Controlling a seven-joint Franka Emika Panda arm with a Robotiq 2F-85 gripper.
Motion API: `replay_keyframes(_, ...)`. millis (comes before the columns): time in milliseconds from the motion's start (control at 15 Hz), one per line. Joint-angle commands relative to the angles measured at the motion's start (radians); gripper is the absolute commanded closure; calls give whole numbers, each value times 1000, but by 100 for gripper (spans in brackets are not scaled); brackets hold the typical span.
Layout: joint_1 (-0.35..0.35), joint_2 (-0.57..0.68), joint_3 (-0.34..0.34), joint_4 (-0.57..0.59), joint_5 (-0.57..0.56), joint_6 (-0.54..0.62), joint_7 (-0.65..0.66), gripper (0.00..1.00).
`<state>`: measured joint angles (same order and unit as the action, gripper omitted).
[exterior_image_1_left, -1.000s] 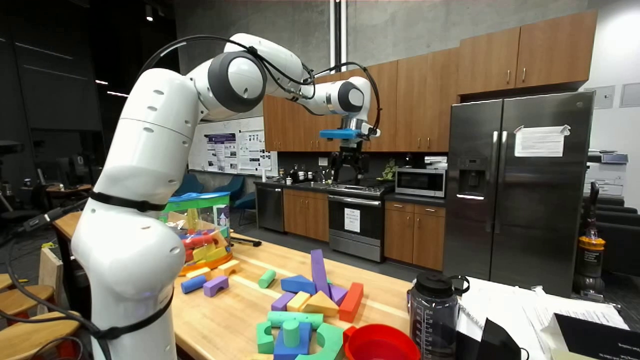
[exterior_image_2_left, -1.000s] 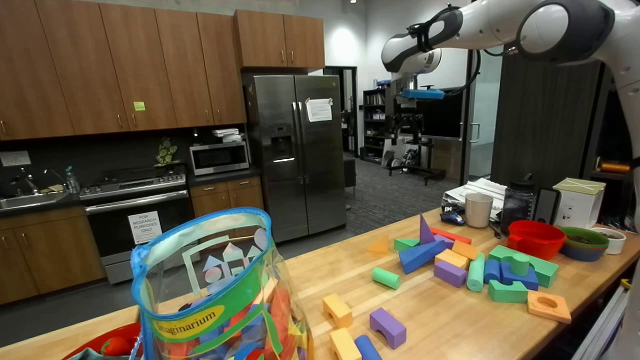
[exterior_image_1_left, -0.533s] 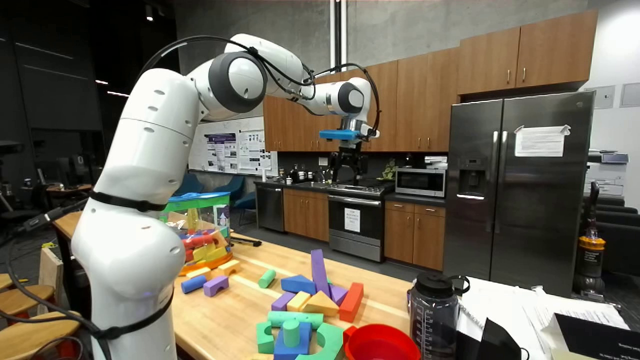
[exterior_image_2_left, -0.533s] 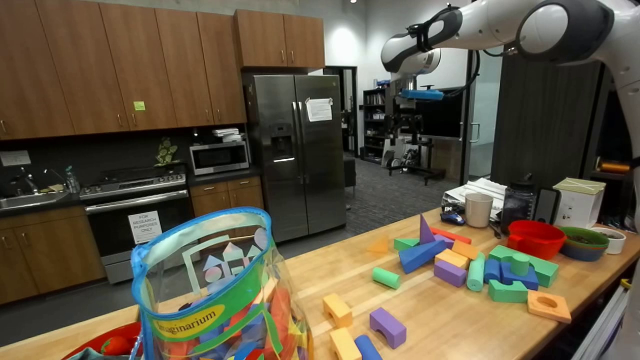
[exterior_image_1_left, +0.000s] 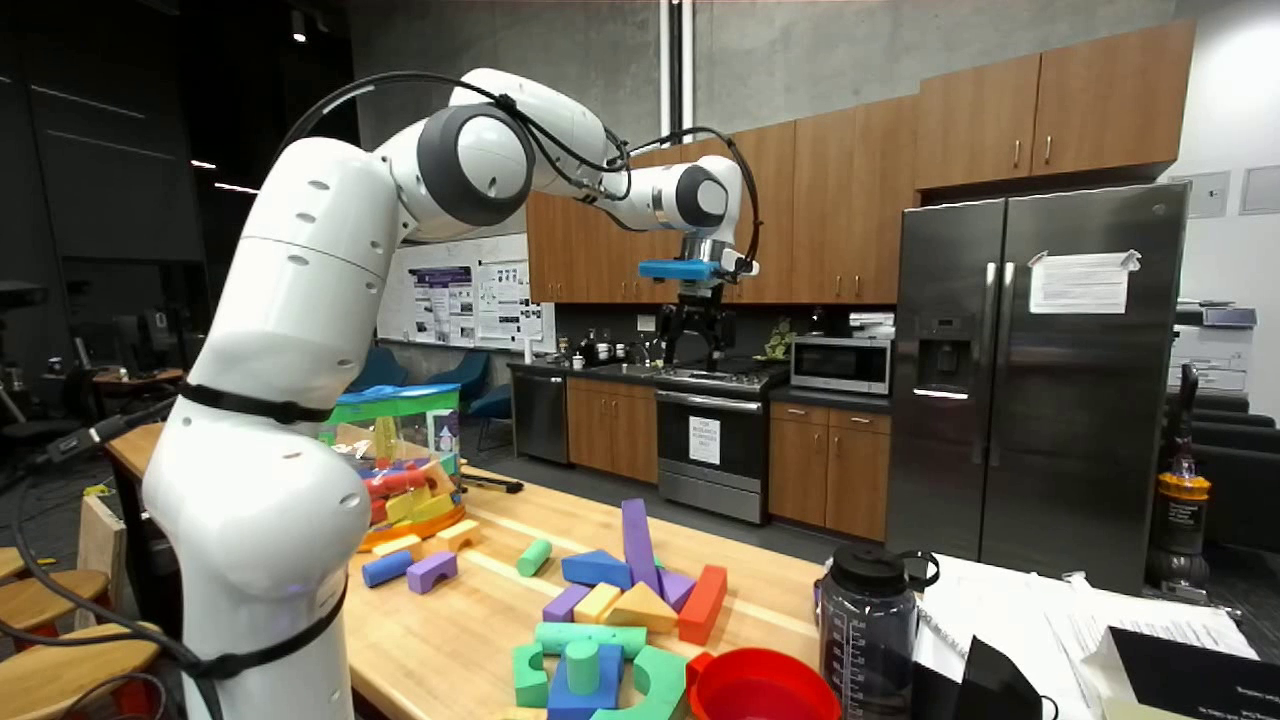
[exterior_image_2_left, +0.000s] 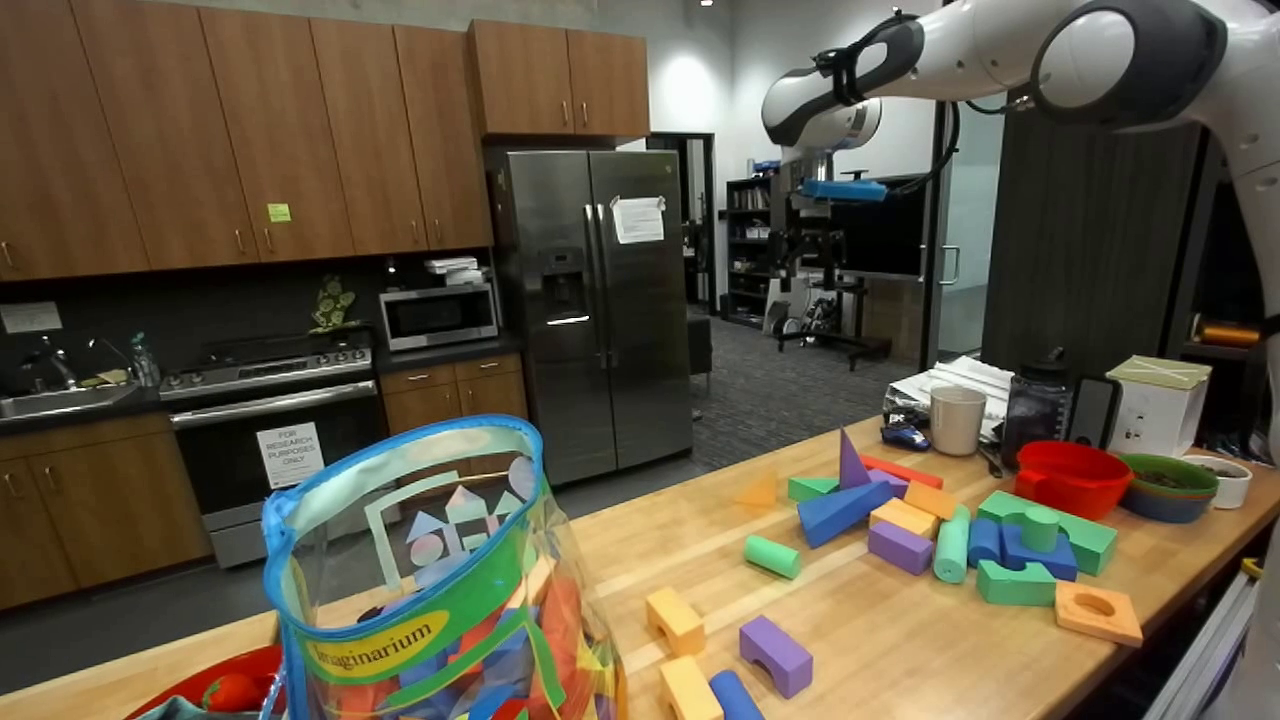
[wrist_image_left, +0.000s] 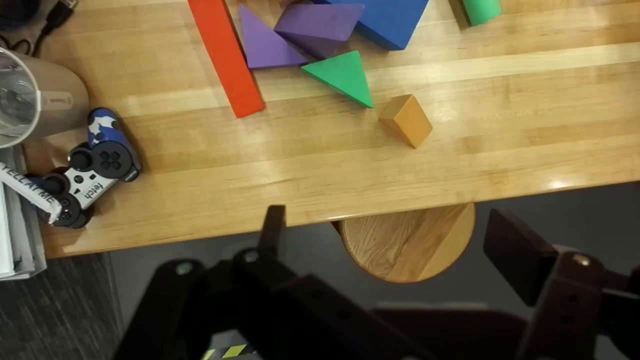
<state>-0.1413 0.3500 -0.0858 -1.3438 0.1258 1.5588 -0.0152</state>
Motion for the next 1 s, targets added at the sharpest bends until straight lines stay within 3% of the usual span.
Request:
replay_keyframes(0, -2, 2, 1, 6, 0, -5, 0, 0)
replay_keyframes(400, -18, -21, -6, -36, 3, 13, -30, 0)
replay_keyframes(667, -73, -10, -35, -44, 25, 12, -65, 0)
replay_keyframes(933, -120, -54, -68, -152, 10, 53, -116, 0)
